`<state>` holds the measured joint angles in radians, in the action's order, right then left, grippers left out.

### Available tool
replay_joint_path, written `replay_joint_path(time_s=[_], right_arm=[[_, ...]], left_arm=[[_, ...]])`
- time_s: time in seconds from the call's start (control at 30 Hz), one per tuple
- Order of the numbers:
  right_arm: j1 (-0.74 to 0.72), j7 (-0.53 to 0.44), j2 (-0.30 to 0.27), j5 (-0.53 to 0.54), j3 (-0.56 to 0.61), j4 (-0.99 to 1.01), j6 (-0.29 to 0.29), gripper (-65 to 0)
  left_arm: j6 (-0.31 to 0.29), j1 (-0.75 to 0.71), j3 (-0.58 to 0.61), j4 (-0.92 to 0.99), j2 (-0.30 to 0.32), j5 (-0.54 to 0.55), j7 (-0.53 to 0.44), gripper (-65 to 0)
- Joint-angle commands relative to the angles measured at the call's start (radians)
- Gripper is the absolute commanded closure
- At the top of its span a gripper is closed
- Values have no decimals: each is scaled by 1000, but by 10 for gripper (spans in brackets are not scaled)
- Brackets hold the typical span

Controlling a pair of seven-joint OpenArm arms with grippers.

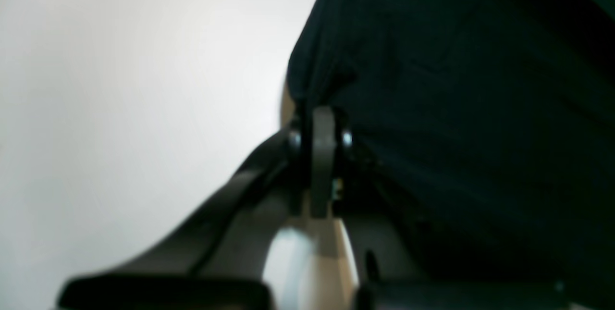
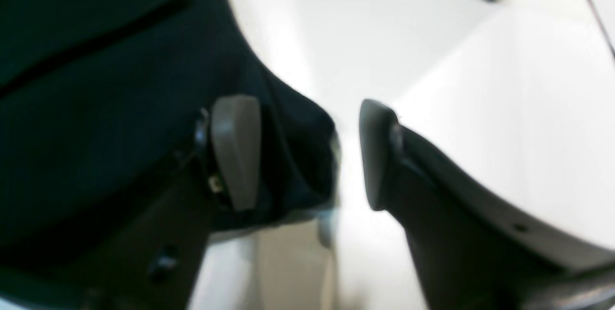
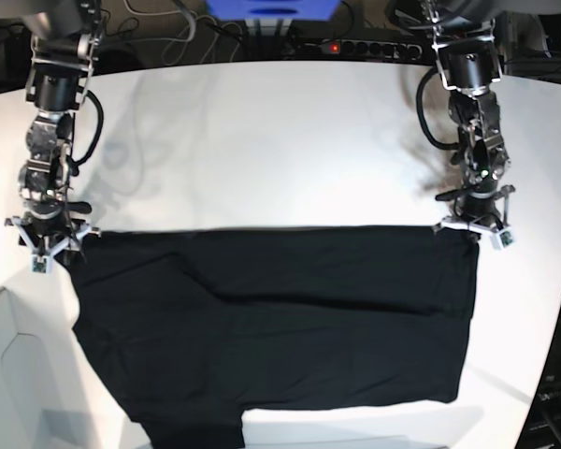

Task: Fold the T-shirt properly
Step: 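Drag the held edge back toward the robot with both grippers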

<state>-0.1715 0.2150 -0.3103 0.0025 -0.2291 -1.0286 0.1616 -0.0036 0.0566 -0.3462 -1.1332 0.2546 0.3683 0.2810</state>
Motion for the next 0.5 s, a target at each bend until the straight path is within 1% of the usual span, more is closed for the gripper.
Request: replay_joint_path(time_s=[0.0,0.07,0.13,0.17,0.27,0.33,0.37,0.47], right_arm=[[10,24,-7,-5,0,-5,34,-240],[22,19,-7,-5,0,-6,54,-151],[36,27,-8,-5,-2,-8,69,-39],[43,27,-14,-5,-2,-9,74,0],[66,19,-22,-5,-2,-15,79,0],[89,19,-23,-5,-26,-55,95,0],[109,21,-22,-5,-59,-89,111,0],[160,30,-3,-5,-148,-204,181,0]], left_arm=[[-2,4,-6,-15,16,1,-1,0],[-2,-7,-7,-17,16,1,-1,0],[0,-31,-9,-37,16,1,-1,0],[1,-37,-9,-51,16,1,-1,0],[6,-71,-9,-106,16,1,-1,0],[7,-94,-11,-143,16,1,-1,0],[7,-110,-12,-163,16,1,-1,0],[7,-153,-58,-229,5,2,5,0]])
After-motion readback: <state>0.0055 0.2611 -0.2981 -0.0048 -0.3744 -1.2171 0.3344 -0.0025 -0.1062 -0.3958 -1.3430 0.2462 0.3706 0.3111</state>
